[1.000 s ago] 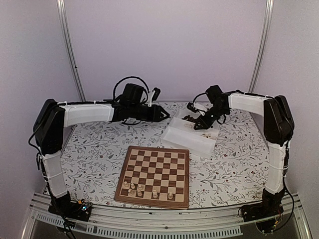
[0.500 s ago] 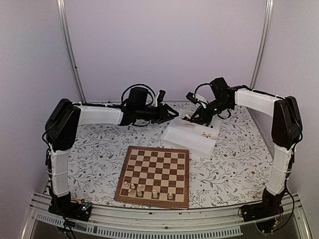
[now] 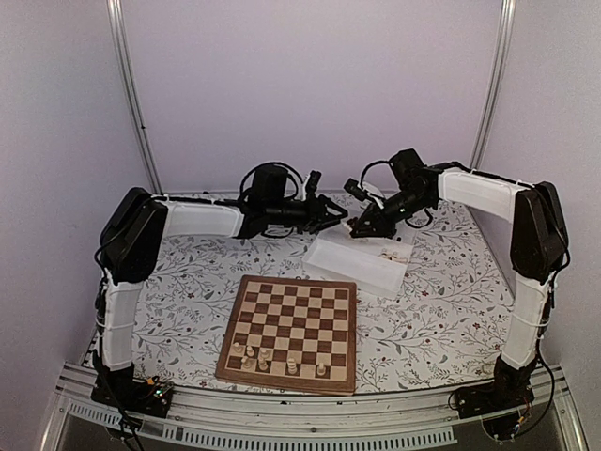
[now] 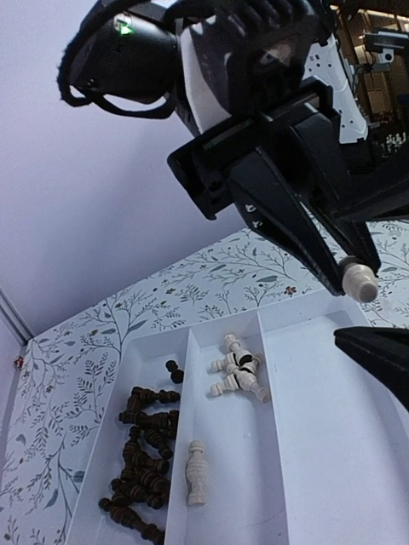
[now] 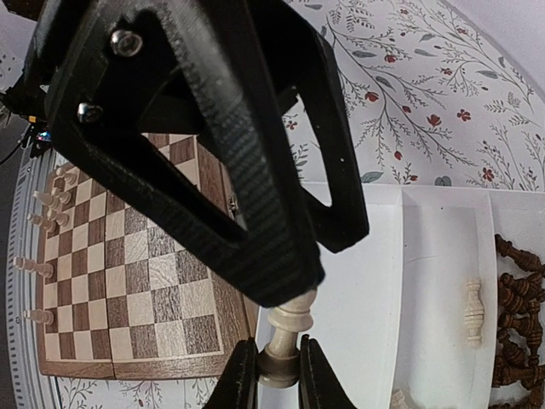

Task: Set up the chess pieces on the board
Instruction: Place the chess piece on the chessboard.

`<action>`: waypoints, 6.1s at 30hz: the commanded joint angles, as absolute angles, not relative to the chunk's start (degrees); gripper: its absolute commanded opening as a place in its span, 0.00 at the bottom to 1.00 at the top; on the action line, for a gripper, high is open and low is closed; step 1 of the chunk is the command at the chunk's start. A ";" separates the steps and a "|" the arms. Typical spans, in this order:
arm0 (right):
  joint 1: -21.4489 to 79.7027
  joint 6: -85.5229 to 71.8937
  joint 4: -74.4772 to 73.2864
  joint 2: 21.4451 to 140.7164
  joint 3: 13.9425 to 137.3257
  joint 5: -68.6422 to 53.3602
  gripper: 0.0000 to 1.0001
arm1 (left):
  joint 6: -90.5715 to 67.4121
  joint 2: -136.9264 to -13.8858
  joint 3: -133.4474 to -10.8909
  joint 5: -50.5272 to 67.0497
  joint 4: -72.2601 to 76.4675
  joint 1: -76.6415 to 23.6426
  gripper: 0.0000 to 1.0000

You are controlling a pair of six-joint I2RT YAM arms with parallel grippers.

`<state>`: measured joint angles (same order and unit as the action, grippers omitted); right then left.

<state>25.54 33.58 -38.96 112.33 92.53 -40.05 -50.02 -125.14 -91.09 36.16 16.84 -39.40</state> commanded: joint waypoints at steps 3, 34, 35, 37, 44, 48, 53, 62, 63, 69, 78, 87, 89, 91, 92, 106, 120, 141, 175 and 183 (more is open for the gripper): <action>26.75 34.68 -40.14 110.01 92.54 -42.45 0.08 | -51.54 -126.88 -92.99 37.72 18.84 -40.34 0.41; 26.77 31.13 -38.22 111.58 95.12 -37.02 0.10 | -55.11 -127.99 -93.06 41.23 20.75 -41.70 0.19; 26.79 30.98 -38.11 111.67 95.10 -37.00 0.11 | -55.11 -127.97 -93.12 41.30 20.70 -41.74 0.19; 26.80 30.86 -38.05 111.75 95.18 -37.08 0.11 | -55.11 -128.05 -93.23 41.39 20.54 -41.83 0.18; 26.75 30.62 -37.97 111.88 95.10 -36.86 0.12 | -55.28 -127.69 -93.04 41.75 20.70 -41.84 0.07; 26.78 30.80 -38.41 111.50 95.05 -36.62 0.27 | -54.32 -126.42 -92.56 41.56 20.34 -41.56 0.04; 26.52 32.38 -38.97 107.95 92.60 -34.76 0.52 | -49.47 -123.05 -92.54 39.89 14.67 -40.51 0.03; 22.60 36.39 -43.67 98.07 83.87 -36.97 0.67 | -32.40 -113.63 -90.71 32.31 -4.14 -38.94 0.03; 22.00 36.58 -43.50 97.10 82.38 -36.85 0.68 | -30.75 -112.12 -89.96 31.53 -5.91 -38.94 0.03; 19.52 35.61 -40.92 92.13 74.79 -32.68 0.94 | -22.17 -104.57 -84.04 27.14 -15.18 -39.98 0.03; 17.79 31.20 -32.01 83.71 65.66 -27.37 0.99 | -11.28 -95.76 -80.13 13.05 -28.91 -50.20 0.03; 15.04 26.14 -15.17 76.76 51.54 -20.27 0.99 | -6.78 -88.88 -68.90 5.35 -27.99 -61.16 0.03; 15.02 26.36 -13.99 75.62 50.60 -20.72 0.99 | -6.45 -88.43 -66.86 3.94 -26.18 -63.56 0.03; 15.01 26.58 -13.80 75.47 50.58 -20.70 0.99 | -6.50 -88.63 -65.43 2.67 -24.38 -65.59 0.03; 14.97 26.62 -13.84 75.78 50.62 -20.68 0.99 | -6.58 -88.86 -64.93 2.44 -23.36 -66.24 0.03; 14.99 27.56 -14.85 77.71 50.32 -22.39 0.99 | -3.60 -92.22 -62.81 0.63 -21.67 -71.47 0.03; 14.96 28.45 -15.83 78.79 50.45 -23.72 0.99 | -2.85 -92.08 -60.03 3.46 -19.21 -73.46 0.05; 15.00 29.16 -17.01 80.42 50.95 -25.22 0.99 | -1.56 -94.82 -58.73 4.81 -17.99 -74.50 0.05; 15.03 29.71 -18.24 82.18 51.68 -26.63 0.99 | -2.16 -96.94 -57.96 6.82 -16.82 -74.88 0.18; 15.02 29.55 -18.37 81.93 51.96 -26.67 0.99 | -2.20 -96.32 -59.00 6.27 -18.00 -74.95 0.25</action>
<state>15.25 29.41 -17.80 81.52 50.61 -25.74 -2.55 -96.53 -57.78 6.74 -17.45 -74.00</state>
